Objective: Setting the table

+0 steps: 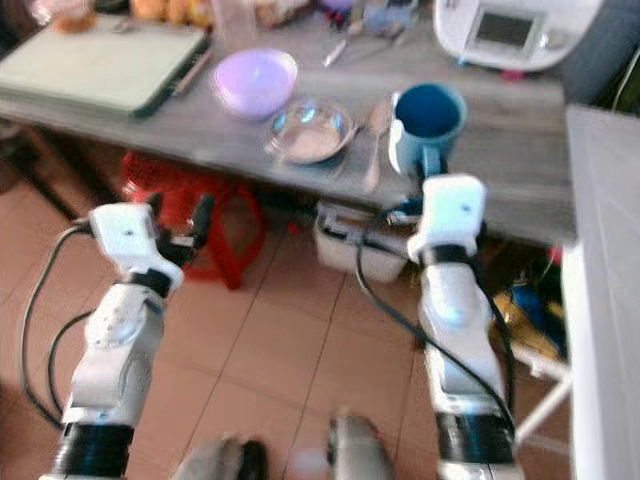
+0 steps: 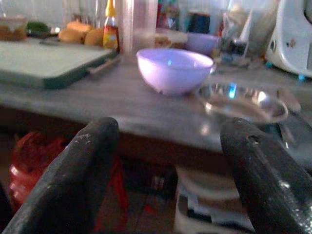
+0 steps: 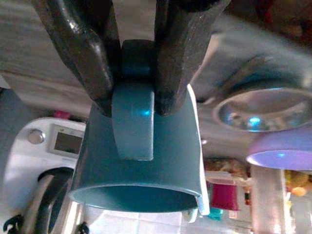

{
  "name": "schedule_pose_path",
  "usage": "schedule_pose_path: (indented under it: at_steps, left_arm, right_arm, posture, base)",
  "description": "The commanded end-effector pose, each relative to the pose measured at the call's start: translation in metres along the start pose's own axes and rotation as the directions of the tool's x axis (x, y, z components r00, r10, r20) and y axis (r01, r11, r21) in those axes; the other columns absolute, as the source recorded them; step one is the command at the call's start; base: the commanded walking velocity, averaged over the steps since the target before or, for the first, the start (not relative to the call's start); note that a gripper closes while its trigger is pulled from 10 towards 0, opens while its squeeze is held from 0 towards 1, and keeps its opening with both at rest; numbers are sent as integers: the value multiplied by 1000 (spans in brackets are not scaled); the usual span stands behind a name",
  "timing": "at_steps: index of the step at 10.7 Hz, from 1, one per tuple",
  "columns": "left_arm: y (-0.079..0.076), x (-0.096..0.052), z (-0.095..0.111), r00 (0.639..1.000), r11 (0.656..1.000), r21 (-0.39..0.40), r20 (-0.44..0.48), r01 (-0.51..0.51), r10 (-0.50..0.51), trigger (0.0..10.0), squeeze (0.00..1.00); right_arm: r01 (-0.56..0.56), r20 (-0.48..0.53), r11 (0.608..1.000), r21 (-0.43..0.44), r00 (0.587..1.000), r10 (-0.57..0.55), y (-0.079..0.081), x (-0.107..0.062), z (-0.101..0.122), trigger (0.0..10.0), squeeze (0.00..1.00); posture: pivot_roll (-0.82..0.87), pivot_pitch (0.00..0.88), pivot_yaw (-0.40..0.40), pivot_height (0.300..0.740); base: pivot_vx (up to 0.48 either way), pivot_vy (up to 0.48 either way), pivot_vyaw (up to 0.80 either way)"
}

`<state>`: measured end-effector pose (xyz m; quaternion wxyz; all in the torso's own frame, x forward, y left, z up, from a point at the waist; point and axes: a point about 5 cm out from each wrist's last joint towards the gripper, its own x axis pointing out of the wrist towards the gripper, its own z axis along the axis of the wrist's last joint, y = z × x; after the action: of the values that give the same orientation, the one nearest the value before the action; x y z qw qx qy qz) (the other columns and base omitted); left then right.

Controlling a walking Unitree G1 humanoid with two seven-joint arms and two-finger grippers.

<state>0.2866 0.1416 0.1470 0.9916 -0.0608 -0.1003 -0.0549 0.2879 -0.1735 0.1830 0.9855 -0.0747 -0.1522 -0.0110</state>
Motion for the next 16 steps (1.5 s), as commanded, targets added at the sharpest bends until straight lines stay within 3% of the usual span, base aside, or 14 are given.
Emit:
schedule_pose_path:
  at_steps: [1,3,7,9,12,16]
  left_arm:
    - [7,-8,3,999,999,3,-7,-40,40,10000,0]
    - [14,-19,9,998,998,11,-1,-70,70,10000,0]
    - [20,-19,11,993,993,29,2,-116,116,10000,0]
    - [22,-16,14,991,991,21,5,-134,134,10000,0]
    - [30,-23,19,984,983,41,14,-177,176,10000,0]
    - [29,-31,15,988,986,57,-20,-154,156,10000,0]
  right_arm:
    - [26,-2,1000,15,1000,-26,-7,-9,4,10000,0]
    - [15,-1,1000,6,1000,-15,-7,-22,6,10000,0]
    - [14,44,999,-35,999,-12,-12,-10,14,10000,0]
    - [12,52,999,-42,999,-9,-13,-5,14,10000,0]
    - [-18,38,1000,-4,999,18,-10,-5,11,10000,0]
    - [-73,3,997,26,997,72,-8,12,4,10000,0]
  posture:
    - [-74,192,19,740]
    - [-75,196,27,740]
    - [-67,108,25,740]
    - [-62,113,27,740]
    - [-47,145,29,740]
    - [-23,186,25,740]
  base:
    - [480,0,0]
    - [480,0,0]
    - [352,0,0]
    - [0,0,688]
    - [0,0,0]
    - [0,0,0]
